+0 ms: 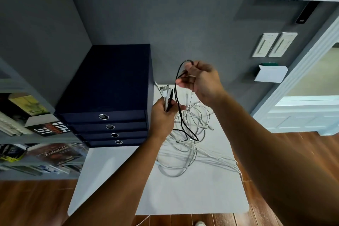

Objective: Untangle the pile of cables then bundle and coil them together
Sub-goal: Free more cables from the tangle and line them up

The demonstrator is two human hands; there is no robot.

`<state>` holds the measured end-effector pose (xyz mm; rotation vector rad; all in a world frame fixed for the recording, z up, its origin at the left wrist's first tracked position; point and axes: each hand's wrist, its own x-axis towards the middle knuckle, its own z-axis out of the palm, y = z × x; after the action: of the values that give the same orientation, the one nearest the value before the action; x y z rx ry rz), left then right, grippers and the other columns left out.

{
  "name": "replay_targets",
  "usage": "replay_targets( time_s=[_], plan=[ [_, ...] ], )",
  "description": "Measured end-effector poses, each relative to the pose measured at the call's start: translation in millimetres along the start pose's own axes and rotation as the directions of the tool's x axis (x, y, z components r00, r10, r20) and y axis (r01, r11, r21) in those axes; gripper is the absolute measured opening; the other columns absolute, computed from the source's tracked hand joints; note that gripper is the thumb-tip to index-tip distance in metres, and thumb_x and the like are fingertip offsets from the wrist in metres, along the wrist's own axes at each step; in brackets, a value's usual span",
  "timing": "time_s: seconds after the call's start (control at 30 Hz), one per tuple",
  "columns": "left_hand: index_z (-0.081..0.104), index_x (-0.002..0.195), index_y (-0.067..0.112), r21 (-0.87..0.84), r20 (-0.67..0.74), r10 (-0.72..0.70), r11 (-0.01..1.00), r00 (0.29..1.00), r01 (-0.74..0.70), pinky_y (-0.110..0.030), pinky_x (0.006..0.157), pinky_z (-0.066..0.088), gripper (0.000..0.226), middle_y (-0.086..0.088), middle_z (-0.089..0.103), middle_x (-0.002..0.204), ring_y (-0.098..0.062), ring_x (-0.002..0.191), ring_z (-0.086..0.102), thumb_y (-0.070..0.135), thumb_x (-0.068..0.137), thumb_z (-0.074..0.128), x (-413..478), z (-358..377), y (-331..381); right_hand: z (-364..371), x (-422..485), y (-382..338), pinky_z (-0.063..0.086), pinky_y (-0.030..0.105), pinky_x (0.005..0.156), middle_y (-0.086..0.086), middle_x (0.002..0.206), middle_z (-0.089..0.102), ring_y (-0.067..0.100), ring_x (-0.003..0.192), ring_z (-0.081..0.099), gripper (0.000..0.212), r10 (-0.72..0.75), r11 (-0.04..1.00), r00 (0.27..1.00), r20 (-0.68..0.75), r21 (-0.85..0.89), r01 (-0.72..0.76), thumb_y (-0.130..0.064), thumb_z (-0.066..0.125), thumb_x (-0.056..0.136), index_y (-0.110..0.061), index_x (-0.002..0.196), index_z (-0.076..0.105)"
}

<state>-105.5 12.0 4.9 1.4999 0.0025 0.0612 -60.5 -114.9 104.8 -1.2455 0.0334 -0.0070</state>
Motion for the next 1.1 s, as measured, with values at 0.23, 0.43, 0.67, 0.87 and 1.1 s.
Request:
replay_targets(
  time_s=[0.23,0.43,0.67,0.87,1.1],
  plan=[
    [0.046,0.094,0.014,-0.226,0.092,-0.133,0.962,0.987,0.151,-0.019,0.037,0.02,0.012,-0.011,0.074,0.084,-0.008,0.043,0.023,0.01,0.101,0.055,-5.9,-5.7,14.0,-15.4,11.3,-5.0,0.058,0.035,0.062,0.014,0.072,0.058,0.031,0.064,0.068,0.006,-0.078,0.977,0.987,-0.141,0.184,0.104,-0.006,0.056,0.098,-0.006,0.092,0.056],
    [0.048,0.089,0.02,-0.207,0.065,-0.138,0.967,0.988,0.149,-0.02,0.039,0.022,0.019,-0.012,0.071,0.081,-0.01,0.044,0.027,0.008,0.097,0.061,-4.8,-0.8,16.5,-41.5,-5.0,32.3,0.056,0.039,0.069,0.011,0.079,0.062,0.032,0.076,0.068,0.037,0.161,0.986,0.985,-0.056,0.059,-0.157,-0.033,0.067,0.092,0.0,0.107,0.06],
    [0.047,0.088,0.019,-0.16,0.026,-0.147,0.976,0.989,0.15,-0.02,0.041,0.022,0.02,-0.009,0.071,0.076,-0.011,0.043,0.03,0.009,0.096,0.063,-3.4,4.6,14.3,-47.9,-30.0,49.2,0.053,0.034,0.067,0.012,0.08,0.066,0.028,0.071,0.066,0.018,0.302,0.947,0.945,0.121,-0.151,-0.283,-0.018,0.055,0.099,-0.004,0.101,0.067],
    [0.045,0.088,0.008,-0.066,0.017,-0.121,0.99,0.993,0.122,-0.011,0.039,0.032,0.018,-0.026,0.067,0.085,0.0,0.035,0.042,-0.001,0.096,0.059,-10.2,3.1,11.4,-47.8,-6.5,12.2,0.023,0.014,0.039,0.006,0.051,0.039,0.013,0.034,0.033,0.035,0.01,0.936,0.987,-0.161,-0.347,-0.066,-0.033,0.048,0.103,-0.004,0.096,0.065],
    [0.044,0.09,0.005,0.019,0.048,-0.134,0.991,0.99,0.133,-0.006,0.042,0.035,0.016,-0.043,0.059,0.098,0.001,0.036,0.047,-0.004,0.097,0.056,-16.6,-1.1,-2.9,-45.4,9.6,-37.2,0.029,0.013,0.045,-0.018,0.049,0.047,-0.002,0.042,0.039,0.016,-0.282,0.913,0.93,-0.234,-0.365,0.185,-0.009,0.053,0.098,-0.009,0.096,0.069]
  ],
)
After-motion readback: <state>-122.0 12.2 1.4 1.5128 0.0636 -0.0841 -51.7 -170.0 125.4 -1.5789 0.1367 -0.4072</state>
